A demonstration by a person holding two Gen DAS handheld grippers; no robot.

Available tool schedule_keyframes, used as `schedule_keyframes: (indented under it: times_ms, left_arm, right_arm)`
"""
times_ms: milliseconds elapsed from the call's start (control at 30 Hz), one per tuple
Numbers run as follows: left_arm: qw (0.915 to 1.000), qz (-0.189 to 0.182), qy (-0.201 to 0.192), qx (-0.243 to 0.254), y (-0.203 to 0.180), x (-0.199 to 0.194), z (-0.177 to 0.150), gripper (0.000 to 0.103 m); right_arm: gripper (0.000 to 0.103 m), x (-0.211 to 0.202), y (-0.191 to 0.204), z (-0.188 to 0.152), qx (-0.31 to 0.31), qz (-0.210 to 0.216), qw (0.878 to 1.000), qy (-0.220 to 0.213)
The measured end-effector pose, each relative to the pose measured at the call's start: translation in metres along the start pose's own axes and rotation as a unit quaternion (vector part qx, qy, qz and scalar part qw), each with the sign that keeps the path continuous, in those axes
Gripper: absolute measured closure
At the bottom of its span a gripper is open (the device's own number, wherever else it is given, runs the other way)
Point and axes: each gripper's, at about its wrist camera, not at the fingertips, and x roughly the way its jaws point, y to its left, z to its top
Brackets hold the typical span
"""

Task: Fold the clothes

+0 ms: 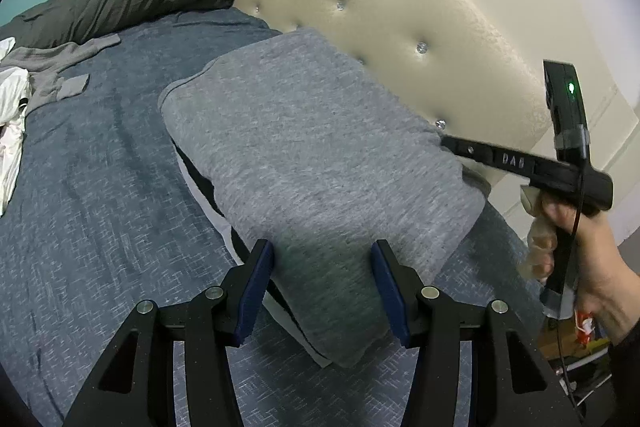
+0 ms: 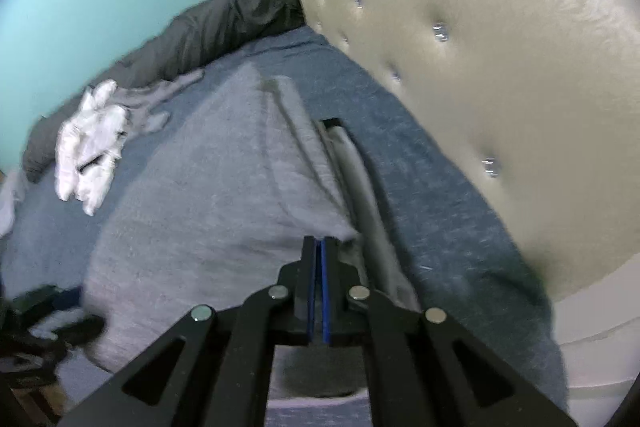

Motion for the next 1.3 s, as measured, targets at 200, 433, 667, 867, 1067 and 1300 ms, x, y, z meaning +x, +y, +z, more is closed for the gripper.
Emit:
schedule_keyframes:
  times_ms: [200,433,667,867,1067,1300]
  left_arm:
    - [1.0,0.005,0.001,0.0,-0.003,0.001,0.001,0.048]
    - [1.0,0.008,0.0,0.0,-0.001,0.0,0.002,0.048]
    - [0.9999,0.016,0.001,0.003,-0.004,-0.002,0.002,0.048]
    - [0.9999,0.014,0.001,0.008,-0.005,0.001,0.003,0.048]
    - [0.9998,0.019,0.005,0.01,-0.004,0.002,0.004,0.048]
    - [0.9995,0.029,0.006,0.009,-0.005,-0.012,0.009,0.048]
  right_arm:
    - [0.103,0.009,-0.021,-0.019,0.03,-0.008,0.999,0.015]
    - [0.103,-0.038,-0.029,-0.006,0.057,0.002,0.996,-0.072]
    - [0.103,-0.016,0.01,0.007,0.002,0.026,0.999,-0.048]
    - [0.103,0.017,0.0,-0.002,0.034,0.013,0.999,-0.008]
    - [0.103,0.025,-0.004,-0.008,0.044,0.004,0.999,0.002]
    - [0.103,-0.004,0.005,0.001,0.051,0.005,0.998,-0.026]
